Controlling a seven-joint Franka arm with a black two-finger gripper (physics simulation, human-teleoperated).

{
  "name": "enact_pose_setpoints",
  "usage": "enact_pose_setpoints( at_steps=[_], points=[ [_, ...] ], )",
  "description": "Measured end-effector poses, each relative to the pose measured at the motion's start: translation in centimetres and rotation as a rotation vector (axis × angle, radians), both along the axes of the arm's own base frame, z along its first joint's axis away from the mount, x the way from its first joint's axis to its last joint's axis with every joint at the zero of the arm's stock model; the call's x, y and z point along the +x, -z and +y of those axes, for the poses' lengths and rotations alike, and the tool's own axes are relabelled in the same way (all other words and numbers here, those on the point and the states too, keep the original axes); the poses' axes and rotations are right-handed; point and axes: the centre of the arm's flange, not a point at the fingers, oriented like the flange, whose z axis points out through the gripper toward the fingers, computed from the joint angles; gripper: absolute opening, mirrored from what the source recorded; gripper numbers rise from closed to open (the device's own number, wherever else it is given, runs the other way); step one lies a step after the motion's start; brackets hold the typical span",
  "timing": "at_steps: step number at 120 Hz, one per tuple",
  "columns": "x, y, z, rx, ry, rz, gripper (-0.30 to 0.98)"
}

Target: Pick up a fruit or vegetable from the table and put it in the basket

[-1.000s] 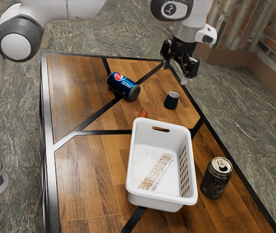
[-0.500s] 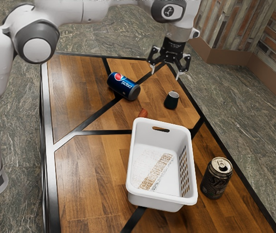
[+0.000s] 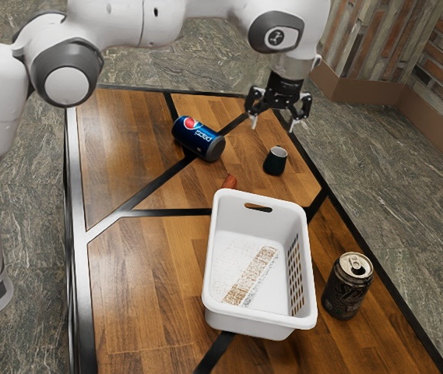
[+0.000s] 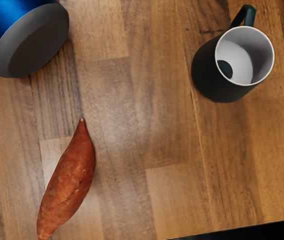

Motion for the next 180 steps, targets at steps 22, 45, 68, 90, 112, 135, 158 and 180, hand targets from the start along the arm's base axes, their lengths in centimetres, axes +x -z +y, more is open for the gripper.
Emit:
enact_pose_setpoints(
  at_steps=[22, 45, 68, 90, 112, 135, 158, 180],
  points=[
    [0.0, 0.6, -0.3, -0.015, -0.033, 0.013, 0.69],
    [-1.0, 3.4, 0.6, -0.040, -0.081, 0.058, 0.69],
    [-2.6, 5.9, 1.1, -0.064, -0.117, 0.059, 0.69],
    [-2.9, 6.6, 1.1, -0.060, -0.121, 0.042, 0.69],
    [-3.2, 7.9, 1.3, -0.055, -0.072, 0.057, 0.69],
    [-3.8, 10.4, 1.6, -0.024, -0.009, 0.077, 0.69],
    [-3.9, 11.8, 1.4, 0.002, 0.069, 0.064, 0.69],
    [-5.1, 13.3, 1.4, 0.008, 0.137, 0.058, 0.69]
  ],
)
